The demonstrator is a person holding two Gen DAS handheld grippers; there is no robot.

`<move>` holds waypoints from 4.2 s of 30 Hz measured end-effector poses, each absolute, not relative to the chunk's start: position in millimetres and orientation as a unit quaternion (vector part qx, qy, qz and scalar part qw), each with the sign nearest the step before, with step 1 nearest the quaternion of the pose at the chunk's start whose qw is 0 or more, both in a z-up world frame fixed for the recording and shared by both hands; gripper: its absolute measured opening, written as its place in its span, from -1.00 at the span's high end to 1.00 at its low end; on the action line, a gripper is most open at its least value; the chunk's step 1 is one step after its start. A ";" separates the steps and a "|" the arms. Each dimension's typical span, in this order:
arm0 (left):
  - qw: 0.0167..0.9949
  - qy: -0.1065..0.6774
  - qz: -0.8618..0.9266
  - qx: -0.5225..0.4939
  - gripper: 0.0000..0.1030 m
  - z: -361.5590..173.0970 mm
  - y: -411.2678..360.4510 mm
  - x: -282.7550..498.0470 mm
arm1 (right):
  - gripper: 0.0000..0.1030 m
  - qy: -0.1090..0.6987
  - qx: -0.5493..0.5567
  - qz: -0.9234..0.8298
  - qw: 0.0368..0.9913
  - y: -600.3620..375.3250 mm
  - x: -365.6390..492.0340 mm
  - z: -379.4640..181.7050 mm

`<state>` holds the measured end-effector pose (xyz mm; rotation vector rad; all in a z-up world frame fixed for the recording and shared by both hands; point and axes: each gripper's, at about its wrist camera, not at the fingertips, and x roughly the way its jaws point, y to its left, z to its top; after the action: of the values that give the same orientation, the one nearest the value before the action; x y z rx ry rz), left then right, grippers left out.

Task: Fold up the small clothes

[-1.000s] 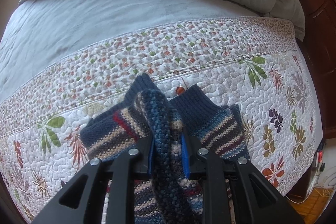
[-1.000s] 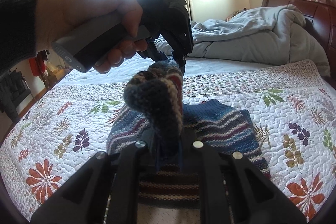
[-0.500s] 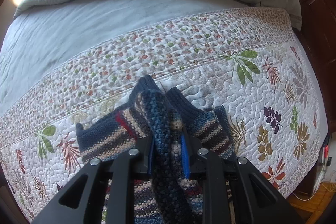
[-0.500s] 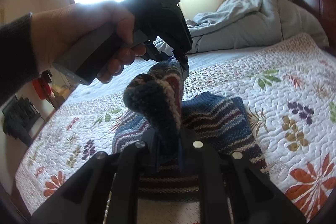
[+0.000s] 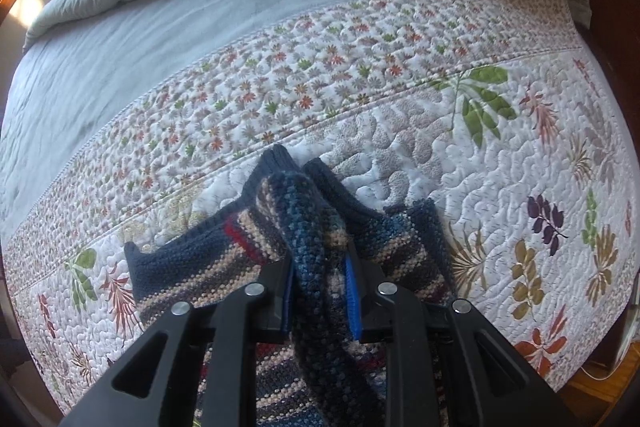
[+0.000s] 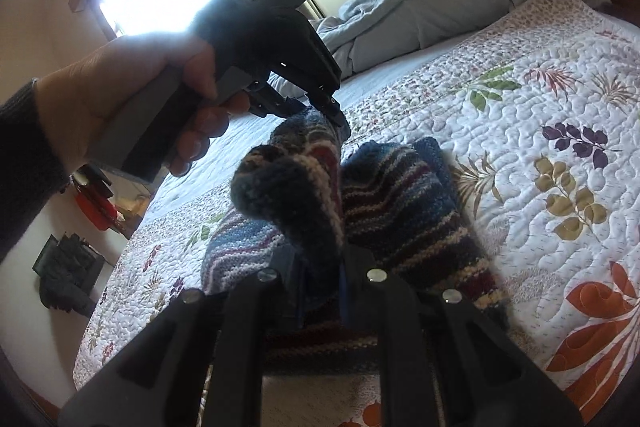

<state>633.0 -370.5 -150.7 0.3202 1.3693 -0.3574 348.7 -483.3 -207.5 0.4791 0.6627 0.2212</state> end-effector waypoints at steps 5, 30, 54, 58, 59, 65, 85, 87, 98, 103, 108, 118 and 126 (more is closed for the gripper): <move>0.740 0.631 -0.157 0.171 0.60 -165.9 -386.5 635.2 | 0.78 0.328 0.256 0.110 0.903 -493.1 351.1 -217.7; 0.790 0.555 -0.241 0.103 -0.47 -139.3 -415.9 608.6 | 0.08 0.385 0.330 0.155 0.848 -541.3 342.7 -251.8; 0.792 0.506 -0.333 -0.084 -0.64 -143.7 -187.8 445.9 | 0.62 0.457 0.379 0.207 0.777 -564.2 365.4 -202.7; 0.781 0.514 -0.342 -0.094 -0.64 -154.6 -182.4 437.0 | 0.62 0.449 0.374 0.181 0.791 -573.0 340.7 -225.1; 0.777 0.520 -0.343 -0.092 -0.63 -158.5 -182.4 435.8 | 0.62 0.452 0.381 0.172 0.788 -575.5 338.8 -239.2; 0.764 0.512 -0.379 -0.100 -0.62 -156.7 -179.3 423.7 | 0.38 0.446 0.386 0.216 0.778 -575.1 345.4 -262.6; 0.721 0.560 -0.388 -0.126 -0.37 -205.0 -187.7 405.8 | 0.36 0.521 0.354 0.230 0.742 -594.7 400.8 -254.5; 0.725 0.546 -0.401 -0.123 -0.39 -188.3 -185.0 406.1 | 0.18 0.502 0.347 0.213 0.763 -605.7 404.4 -237.5; 0.735 0.538 -0.384 -0.150 -0.60 -181.2 -186.1 450.0 | 0.06 0.548 0.309 0.200 0.751 -567.4 507.9 -240.8; 0.733 0.536 -0.389 -0.159 -0.60 -185.8 -186.7 451.1 | 0.66 0.519 0.272 0.196 0.787 -567.8 503.7 -229.3; 0.732 0.534 -0.393 -0.156 -0.61 -184.7 -192.3 452.5 | 0.62 0.535 0.283 0.166 0.779 -574.5 501.8 -268.4; 0.741 0.529 -0.384 -0.153 -0.63 -163.5 -178.3 473.3 | -0.18 0.516 0.286 0.162 0.791 -565.7 538.5 -239.5; 0.730 0.556 -0.371 -0.144 -0.63 -189.5 -183.1 488.3 | 0.80 0.548 0.242 0.123 0.791 -546.6 562.3 -259.5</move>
<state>488.3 -183.1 -189.5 -0.3165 1.2236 -0.8177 562.3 -546.6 -259.5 0.5206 1.1788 0.2640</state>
